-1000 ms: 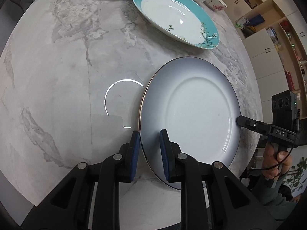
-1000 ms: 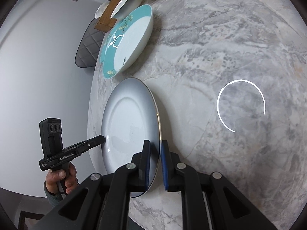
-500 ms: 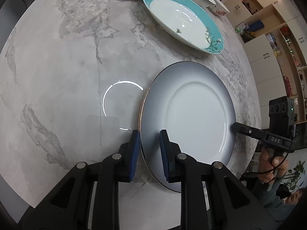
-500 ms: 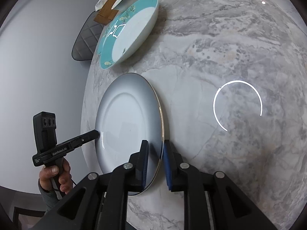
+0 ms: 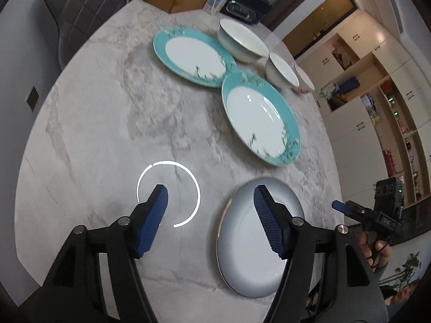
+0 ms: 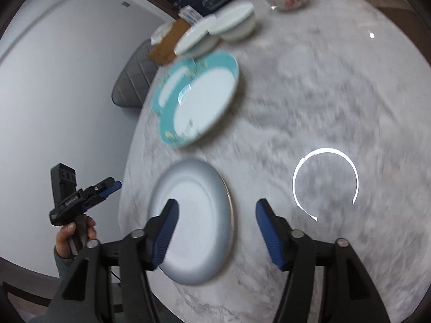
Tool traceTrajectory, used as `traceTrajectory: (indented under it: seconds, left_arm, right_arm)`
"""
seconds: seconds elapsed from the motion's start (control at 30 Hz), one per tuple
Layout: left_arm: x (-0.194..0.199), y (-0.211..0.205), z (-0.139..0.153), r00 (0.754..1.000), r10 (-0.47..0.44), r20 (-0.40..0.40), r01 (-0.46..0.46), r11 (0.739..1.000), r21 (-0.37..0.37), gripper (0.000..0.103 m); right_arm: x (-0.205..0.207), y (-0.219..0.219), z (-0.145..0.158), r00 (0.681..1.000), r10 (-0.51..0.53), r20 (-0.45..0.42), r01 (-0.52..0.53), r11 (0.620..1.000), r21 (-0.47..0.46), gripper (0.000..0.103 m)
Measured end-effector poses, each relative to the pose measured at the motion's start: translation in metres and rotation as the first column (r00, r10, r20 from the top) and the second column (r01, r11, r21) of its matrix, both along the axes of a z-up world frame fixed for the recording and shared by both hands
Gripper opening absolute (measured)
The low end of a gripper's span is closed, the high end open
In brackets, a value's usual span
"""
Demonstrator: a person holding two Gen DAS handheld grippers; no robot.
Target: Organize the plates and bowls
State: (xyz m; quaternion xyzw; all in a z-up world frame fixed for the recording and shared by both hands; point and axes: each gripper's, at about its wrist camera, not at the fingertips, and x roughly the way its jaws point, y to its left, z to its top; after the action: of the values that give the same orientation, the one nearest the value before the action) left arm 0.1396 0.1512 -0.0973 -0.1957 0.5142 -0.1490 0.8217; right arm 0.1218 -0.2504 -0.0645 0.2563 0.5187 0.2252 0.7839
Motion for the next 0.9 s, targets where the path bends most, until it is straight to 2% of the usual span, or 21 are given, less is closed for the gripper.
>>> traceTrajectory:
  seconds: [0.03, 0.07, 0.1, 0.13, 0.17, 0.2, 0.27, 0.43, 0.53, 0.67, 0.9]
  left_arm:
    - [0.009, 0.006, 0.004, 1.000, 0.010, 0.012, -0.010, 1.000, -0.005, 0.075]
    - [0.017, 0.010, 0.006, 1.000, 0.021, 0.021, -0.021, 0.999, -0.025, 0.076]
    - [0.024, 0.013, 0.007, 0.999, 0.031, 0.028, -0.030, 0.999, -0.040, 0.076]
    - [0.033, 0.015, 0.009, 0.998, 0.042, 0.040, -0.040, 0.998, -0.045, 0.081]
    - [0.041, 0.016, 0.010, 0.997, 0.049, 0.054, -0.047, 0.998, -0.036, 0.087]
    - [0.049, 0.018, 0.013, 0.997, 0.048, 0.068, -0.047, 0.999, -0.008, 0.103]
    - [0.065, 0.015, 0.016, 0.996, 0.026, 0.085, -0.031, 0.998, 0.050, 0.103]
    - [0.106, 0.021, 0.028, 0.986, 0.066, 0.150, -0.078, 0.994, 0.076, 0.103]
    - [0.138, 0.024, 0.025, 0.987, 0.083, 0.134, -0.095, 0.992, 0.088, 0.103]
    - [0.186, 0.028, 0.009, 0.994, 0.086, 0.066, -0.091, 0.992, 0.088, 0.103]
    - [0.238, 0.033, -0.013, 0.997, 0.071, 0.042, -0.076, 0.990, 0.116, 0.103]
  right_arm:
    - [0.008, 0.001, 0.011, 1.000, -0.002, 0.027, 0.002, 1.000, 0.016, 0.084]
    - [0.014, 0.002, 0.019, 0.999, -0.005, 0.046, 0.003, 0.999, 0.034, 0.090]
    - [0.022, 0.005, 0.027, 0.998, -0.002, 0.068, -0.001, 0.999, 0.049, 0.090]
    - [0.033, 0.010, 0.035, 0.996, 0.009, 0.091, -0.014, 0.998, 0.053, 0.090]
    - [0.043, 0.019, 0.042, 0.994, 0.016, 0.104, -0.021, 0.999, 0.046, 0.093]
    - [0.054, 0.025, 0.047, 0.994, 0.020, 0.110, -0.024, 0.999, 0.039, 0.100]
    - [0.079, 0.036, 0.055, 0.993, 0.028, 0.113, -0.034, 0.998, 0.054, 0.103]
    - [0.143, 0.075, 0.060, 0.991, 0.095, 0.096, -0.102, 0.992, 0.073, 0.103]
    - [0.181, 0.098, 0.051, 0.989, 0.133, 0.064, -0.138, 0.986, 0.090, 0.103]
    - [0.225, 0.121, 0.035, 0.988, 0.155, 0.024, -0.157, 0.983, 0.093, 0.103]
    - [0.278, 0.140, 0.018, 0.976, 0.213, 0.031, -0.215, 0.973, 0.087, 0.103]
